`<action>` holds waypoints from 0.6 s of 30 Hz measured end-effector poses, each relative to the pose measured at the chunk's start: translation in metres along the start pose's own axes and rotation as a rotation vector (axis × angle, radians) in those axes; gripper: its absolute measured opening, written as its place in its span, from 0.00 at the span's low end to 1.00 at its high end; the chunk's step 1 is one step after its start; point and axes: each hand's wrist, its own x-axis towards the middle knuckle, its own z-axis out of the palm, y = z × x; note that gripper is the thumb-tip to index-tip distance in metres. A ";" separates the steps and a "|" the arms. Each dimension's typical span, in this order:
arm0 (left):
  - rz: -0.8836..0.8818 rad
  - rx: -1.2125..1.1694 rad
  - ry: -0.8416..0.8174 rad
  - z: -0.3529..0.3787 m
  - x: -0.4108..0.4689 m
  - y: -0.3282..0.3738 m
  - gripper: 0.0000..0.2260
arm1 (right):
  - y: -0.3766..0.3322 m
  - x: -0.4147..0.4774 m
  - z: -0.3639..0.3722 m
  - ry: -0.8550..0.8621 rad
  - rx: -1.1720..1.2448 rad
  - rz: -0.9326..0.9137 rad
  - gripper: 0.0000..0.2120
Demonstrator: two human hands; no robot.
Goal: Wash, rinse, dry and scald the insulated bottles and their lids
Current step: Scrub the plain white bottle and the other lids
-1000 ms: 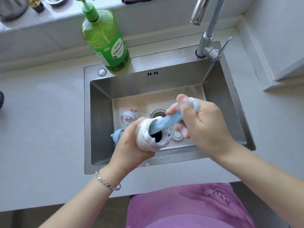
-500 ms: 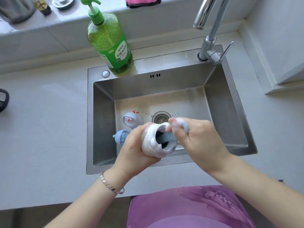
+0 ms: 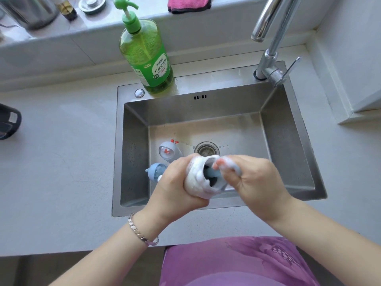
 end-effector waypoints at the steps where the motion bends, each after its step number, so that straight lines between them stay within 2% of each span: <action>1: -0.003 -0.008 -0.016 0.001 0.000 0.001 0.24 | -0.001 0.000 0.000 -0.012 0.016 0.016 0.23; 6: -0.042 -0.056 0.086 -0.005 0.004 -0.002 0.25 | -0.002 0.013 -0.018 0.064 0.068 0.017 0.25; 10: 0.076 0.061 0.044 0.003 0.006 0.000 0.26 | -0.005 0.001 0.000 -0.039 -0.024 0.060 0.20; 12: 0.040 0.050 0.080 0.005 0.005 -0.004 0.26 | -0.007 0.006 -0.005 -0.036 0.154 0.289 0.17; 15: 0.025 0.052 0.176 0.003 0.004 -0.009 0.23 | -0.011 0.018 -0.018 0.087 0.585 0.700 0.18; 18: 0.061 0.067 0.206 -0.001 0.008 -0.005 0.22 | -0.023 0.016 -0.023 0.095 0.714 0.763 0.19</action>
